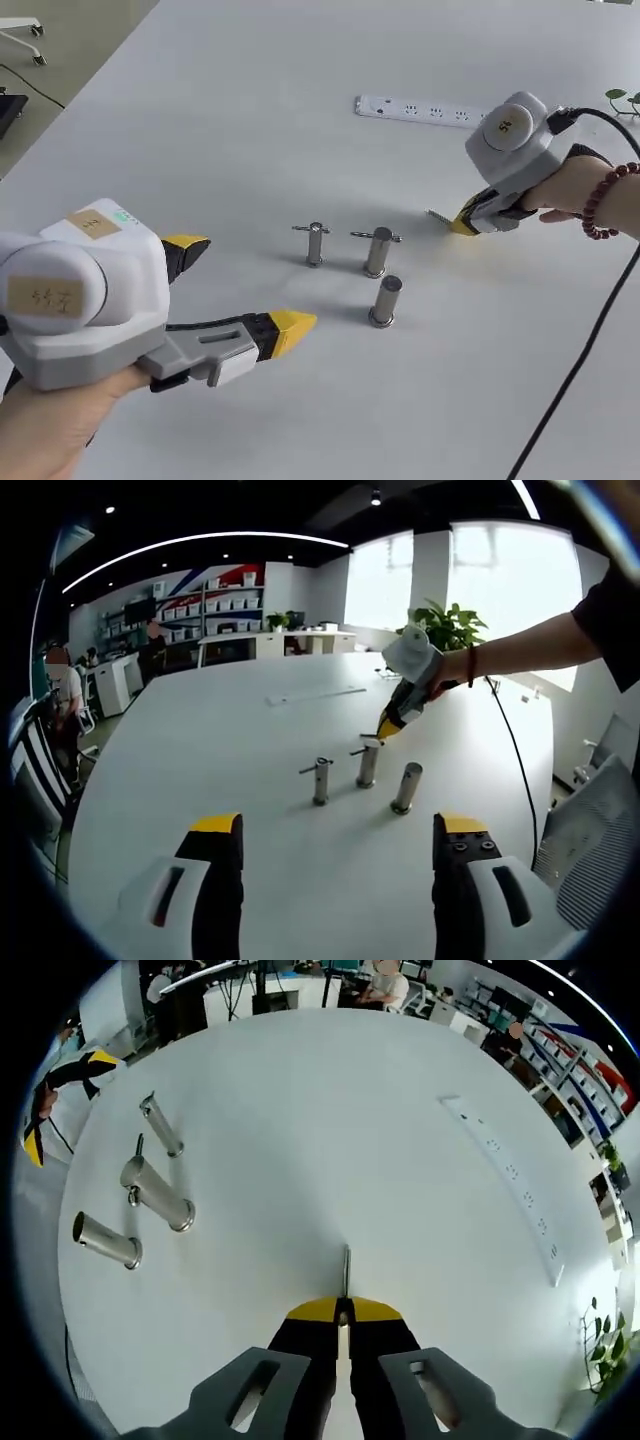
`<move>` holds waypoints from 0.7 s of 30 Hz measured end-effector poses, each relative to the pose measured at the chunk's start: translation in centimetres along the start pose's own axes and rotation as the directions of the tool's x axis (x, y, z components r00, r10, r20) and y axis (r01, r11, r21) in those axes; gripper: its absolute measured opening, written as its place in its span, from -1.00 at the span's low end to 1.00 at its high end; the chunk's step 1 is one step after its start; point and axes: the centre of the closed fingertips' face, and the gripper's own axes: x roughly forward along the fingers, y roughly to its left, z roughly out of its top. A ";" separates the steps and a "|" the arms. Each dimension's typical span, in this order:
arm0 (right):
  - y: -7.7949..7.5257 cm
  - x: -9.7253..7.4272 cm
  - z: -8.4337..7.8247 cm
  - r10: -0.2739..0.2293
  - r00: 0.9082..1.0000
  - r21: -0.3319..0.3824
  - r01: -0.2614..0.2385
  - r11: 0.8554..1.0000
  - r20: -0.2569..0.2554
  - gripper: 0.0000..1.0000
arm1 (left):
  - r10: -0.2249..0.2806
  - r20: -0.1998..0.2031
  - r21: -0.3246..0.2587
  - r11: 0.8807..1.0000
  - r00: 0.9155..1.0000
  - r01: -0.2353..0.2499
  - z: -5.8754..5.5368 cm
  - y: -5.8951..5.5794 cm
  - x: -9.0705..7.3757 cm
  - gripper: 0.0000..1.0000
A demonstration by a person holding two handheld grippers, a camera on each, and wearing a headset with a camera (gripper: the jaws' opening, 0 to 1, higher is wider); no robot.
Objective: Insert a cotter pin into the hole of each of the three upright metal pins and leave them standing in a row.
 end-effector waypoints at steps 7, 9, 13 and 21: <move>0.0 -0.1 0.2 -0.002 1.000 0.031 0.002 1.000 -0.010 -1.00 | -0.011 -0.006 0.006 1.000 1.000 0.011 0.1 -0.1 0.0 0.47; 0.1 -0.3 0.3 -0.021 1.000 -0.007 0.021 1.000 -0.009 -1.00 | -0.010 0.001 -0.003 1.000 1.000 0.010 0.3 0.0 0.0 0.45; 0.5 -1.1 0.7 -0.025 1.000 -0.008 0.025 1.000 0.001 -1.00 | -0.014 0.011 -0.033 0.999 1.000 0.014 0.4 0.3 -0.1 0.44; 2.2 -3.8 2.5 -0.025 0.997 -0.080 0.031 0.996 0.074 -1.00 | -0.038 0.027 -0.040 0.998 0.999 0.039 1.4 0.2 -0.1 0.35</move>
